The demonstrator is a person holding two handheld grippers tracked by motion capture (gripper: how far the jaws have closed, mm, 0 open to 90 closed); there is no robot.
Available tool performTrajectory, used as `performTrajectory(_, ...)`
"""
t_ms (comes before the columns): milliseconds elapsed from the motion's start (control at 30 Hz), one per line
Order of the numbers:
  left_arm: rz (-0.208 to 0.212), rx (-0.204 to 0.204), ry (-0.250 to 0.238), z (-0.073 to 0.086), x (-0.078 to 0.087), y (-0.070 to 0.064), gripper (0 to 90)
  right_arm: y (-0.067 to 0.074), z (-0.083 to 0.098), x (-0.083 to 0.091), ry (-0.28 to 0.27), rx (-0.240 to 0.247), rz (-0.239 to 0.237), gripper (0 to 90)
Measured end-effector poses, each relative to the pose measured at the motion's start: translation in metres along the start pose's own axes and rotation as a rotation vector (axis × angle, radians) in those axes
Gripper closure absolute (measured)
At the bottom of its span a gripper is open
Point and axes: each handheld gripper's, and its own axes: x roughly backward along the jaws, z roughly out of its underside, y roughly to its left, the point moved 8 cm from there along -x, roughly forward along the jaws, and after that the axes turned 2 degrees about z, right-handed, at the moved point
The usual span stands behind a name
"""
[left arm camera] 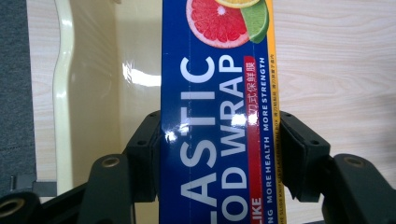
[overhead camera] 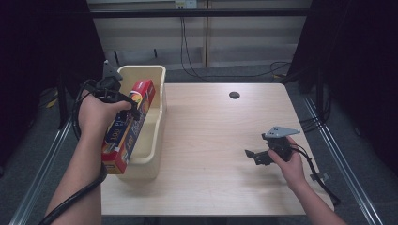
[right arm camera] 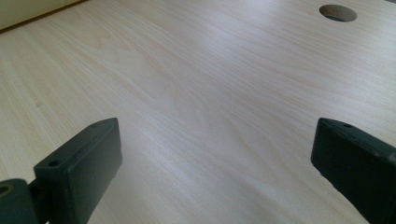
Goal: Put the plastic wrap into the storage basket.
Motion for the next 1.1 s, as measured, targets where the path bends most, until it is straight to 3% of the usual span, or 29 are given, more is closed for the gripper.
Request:
performTrajectory(667, -0.004, 0.019, 0.007, 0.001, -0.018, 0.003, 40.9, 0.000, 0.000, 0.000, -0.001, 0.000, 0.002, 2.0)
performTrajectory(1100, -0.005, 0.053, 0.040, 0.004, -0.044, 0.002, 40.6, 0.000, 0.000, 0.000, 0.003, 0.003, 0.001, 2.0)
